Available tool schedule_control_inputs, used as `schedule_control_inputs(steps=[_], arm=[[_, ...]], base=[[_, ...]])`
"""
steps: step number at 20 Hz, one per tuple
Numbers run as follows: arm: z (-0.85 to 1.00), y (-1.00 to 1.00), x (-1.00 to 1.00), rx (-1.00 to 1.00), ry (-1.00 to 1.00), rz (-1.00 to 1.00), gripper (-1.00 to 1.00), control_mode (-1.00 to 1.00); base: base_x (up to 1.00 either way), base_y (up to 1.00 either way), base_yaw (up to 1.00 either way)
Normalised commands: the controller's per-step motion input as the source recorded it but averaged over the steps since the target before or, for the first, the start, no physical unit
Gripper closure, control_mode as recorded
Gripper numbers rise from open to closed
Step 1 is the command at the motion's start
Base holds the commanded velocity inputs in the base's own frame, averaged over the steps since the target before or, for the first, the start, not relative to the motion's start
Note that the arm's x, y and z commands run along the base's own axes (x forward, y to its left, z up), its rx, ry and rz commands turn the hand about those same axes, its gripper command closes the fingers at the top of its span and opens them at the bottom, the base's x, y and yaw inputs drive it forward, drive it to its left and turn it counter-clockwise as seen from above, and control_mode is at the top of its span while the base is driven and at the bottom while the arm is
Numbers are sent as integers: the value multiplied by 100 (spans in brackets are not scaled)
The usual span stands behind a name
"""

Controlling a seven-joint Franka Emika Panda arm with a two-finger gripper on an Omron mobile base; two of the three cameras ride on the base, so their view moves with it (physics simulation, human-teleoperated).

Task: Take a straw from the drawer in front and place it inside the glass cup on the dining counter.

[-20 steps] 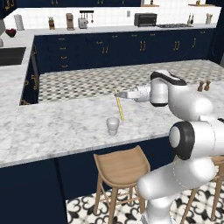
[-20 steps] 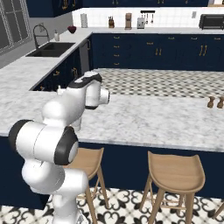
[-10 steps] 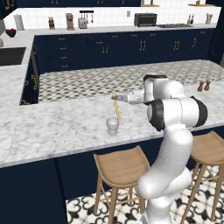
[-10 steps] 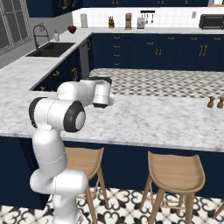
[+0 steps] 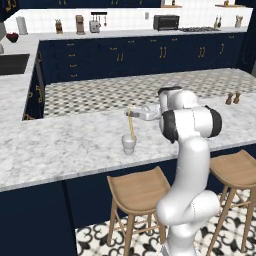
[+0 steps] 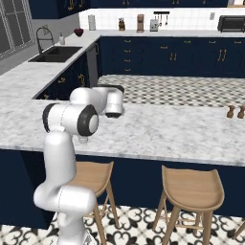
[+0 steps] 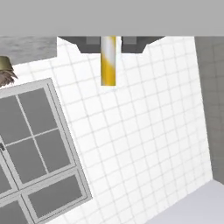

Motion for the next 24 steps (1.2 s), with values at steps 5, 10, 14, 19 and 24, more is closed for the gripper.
schedule_control_inputs(steps=[5, 10, 14, 19, 24], arm=[[-3, 7, 1, 2, -30, 0, 100, -100], [-15, 0, 0, 0, -9, 0, 100, -100], [-23, 0, 7, 6, 0, 0, 100, -100], [-17, 0, 29, 8, -2, 0, 100, -100], [-15, 0, 24, 3, -5, 0, 100, -100]], base=[[0, 0, 0], [0, 0, 0], [0, 0, 0], [0, 0, 0], [0, 0, 0]])
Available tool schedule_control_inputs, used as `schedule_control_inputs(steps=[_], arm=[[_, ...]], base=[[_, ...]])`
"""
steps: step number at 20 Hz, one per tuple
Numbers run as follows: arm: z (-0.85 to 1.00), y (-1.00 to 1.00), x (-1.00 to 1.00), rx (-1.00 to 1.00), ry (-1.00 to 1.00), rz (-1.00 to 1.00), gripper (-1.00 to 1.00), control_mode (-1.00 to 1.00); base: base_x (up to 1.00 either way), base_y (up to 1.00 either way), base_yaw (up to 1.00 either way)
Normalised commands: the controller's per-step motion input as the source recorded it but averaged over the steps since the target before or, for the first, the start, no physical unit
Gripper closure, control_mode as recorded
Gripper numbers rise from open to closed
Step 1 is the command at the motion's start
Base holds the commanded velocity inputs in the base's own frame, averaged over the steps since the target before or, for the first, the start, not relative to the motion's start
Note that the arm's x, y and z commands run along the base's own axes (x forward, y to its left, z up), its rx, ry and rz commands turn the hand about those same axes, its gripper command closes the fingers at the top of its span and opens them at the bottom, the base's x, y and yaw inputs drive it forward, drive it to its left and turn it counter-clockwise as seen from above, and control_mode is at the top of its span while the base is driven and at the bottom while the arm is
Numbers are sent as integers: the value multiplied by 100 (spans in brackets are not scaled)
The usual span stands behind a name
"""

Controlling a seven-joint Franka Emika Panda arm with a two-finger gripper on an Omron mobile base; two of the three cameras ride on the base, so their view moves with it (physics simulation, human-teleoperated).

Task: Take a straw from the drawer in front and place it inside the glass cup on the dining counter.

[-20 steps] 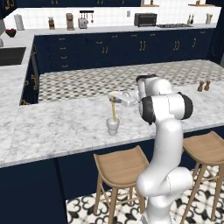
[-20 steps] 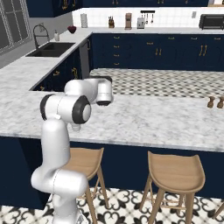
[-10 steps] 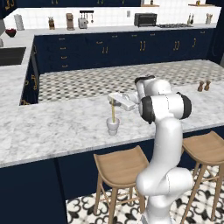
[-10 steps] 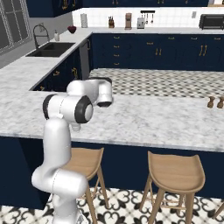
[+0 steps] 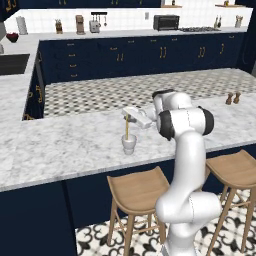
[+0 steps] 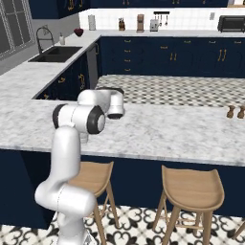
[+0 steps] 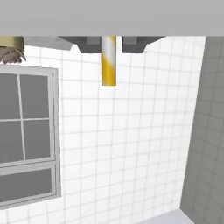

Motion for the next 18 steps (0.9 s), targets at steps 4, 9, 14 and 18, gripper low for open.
schedule_control_inputs(steps=[4, 9, 14, 18], arm=[[-12, 0, 10, 0, -5, 0, 100, -100], [-18, 0, 5, 0, -1, 0, 100, -100], [-18, 0, 20, 0, -1, 0, 100, -100], [-15, 0, -1, 0, 0, 0, 100, -100]], base=[[0, 0, 0], [0, 0, 0], [0, 0, 0], [0, 0, 0]])
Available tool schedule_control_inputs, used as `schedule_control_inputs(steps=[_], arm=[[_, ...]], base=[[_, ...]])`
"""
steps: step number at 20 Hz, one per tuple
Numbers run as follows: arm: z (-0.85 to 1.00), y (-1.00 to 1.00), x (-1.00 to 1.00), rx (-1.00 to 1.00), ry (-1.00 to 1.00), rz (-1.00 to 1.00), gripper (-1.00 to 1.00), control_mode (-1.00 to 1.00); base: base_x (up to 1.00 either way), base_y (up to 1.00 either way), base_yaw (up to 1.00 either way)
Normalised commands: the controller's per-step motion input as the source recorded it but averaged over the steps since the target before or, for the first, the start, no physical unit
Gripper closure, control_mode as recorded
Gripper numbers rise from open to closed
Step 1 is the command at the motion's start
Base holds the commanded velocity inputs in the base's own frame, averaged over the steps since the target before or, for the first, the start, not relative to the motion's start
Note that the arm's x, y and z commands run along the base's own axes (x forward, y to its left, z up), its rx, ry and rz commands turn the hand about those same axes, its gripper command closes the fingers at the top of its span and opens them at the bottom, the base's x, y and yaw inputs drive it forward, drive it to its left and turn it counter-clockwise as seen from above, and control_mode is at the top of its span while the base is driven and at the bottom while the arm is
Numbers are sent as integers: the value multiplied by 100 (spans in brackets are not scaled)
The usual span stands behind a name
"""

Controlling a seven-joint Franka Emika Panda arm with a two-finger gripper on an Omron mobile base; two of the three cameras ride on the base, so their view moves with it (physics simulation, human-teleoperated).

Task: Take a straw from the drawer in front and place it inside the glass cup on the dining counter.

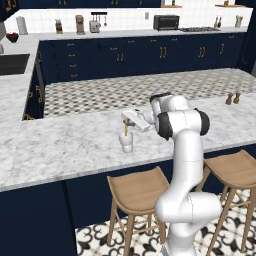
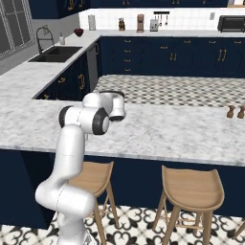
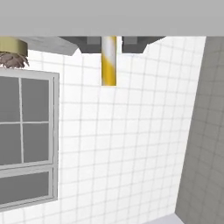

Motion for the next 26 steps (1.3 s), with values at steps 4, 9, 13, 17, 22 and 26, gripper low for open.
schedule_control_inputs(steps=[4, 9, 13, 17, 22, 26], arm=[[-11, 0, -64, 0, 0, 0, 100, -100], [-17, 0, -46, 0, 0, 0, 100, -100], [-13, -2, -6, 0, -5, -1, 100, -100], [-1, -9, 0, 0, -10, -1, -100, -100], [0, -22, 1, 0, -14, -3, -100, -100], [0, -16, 8, 0, -12, -3, -100, -100]], base=[[0, 0, 0], [0, 0, 0], [0, 0, 0], [0, 0, 0], [0, 0, 0], [0, 0, 0]])
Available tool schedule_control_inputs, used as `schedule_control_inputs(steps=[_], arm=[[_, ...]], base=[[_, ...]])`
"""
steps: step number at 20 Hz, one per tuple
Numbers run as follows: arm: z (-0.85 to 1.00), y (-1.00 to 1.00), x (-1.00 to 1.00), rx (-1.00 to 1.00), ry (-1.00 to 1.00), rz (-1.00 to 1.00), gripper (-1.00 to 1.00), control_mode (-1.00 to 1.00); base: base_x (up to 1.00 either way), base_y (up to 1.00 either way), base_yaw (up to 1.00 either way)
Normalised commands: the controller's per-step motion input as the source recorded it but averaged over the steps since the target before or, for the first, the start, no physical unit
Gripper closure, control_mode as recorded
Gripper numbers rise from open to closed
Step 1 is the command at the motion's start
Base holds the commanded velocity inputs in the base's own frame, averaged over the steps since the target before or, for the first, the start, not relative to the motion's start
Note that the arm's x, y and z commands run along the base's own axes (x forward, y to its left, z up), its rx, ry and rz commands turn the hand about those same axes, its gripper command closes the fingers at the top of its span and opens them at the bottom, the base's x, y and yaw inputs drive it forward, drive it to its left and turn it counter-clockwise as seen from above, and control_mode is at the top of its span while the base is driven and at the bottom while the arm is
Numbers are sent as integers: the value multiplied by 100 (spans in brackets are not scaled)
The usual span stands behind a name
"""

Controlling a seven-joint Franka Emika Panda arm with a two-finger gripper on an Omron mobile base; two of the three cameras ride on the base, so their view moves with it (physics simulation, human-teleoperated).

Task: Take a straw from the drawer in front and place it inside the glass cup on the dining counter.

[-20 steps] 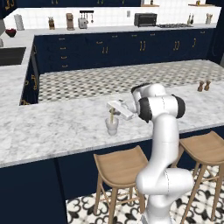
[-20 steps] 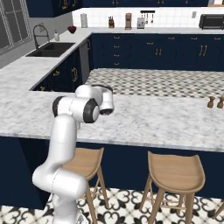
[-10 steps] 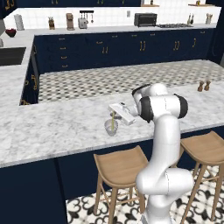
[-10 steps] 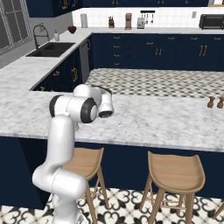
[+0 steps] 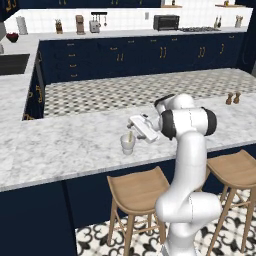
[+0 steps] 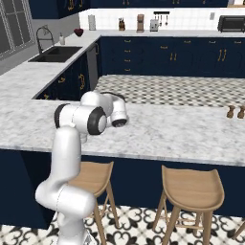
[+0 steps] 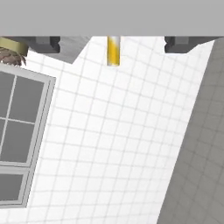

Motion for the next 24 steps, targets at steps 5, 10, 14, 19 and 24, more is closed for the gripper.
schedule_control_inputs(steps=[5, 10, 14, 19, 24], arm=[[4, -10, -3, -2, -13, -5, -100, -100], [40, -6, -33, -23, -24, -13, -100, -100], [69, 0, -36, -47, -46, -11, -100, -100], [62, 0, -42, -59, -58, -6, -100, -100], [30, 4, -72, -61, -56, -1, -100, -100]], base=[[0, 0, 0], [0, 0, 0], [0, 0, 0], [0, 0, 0], [0, 0, 0]])
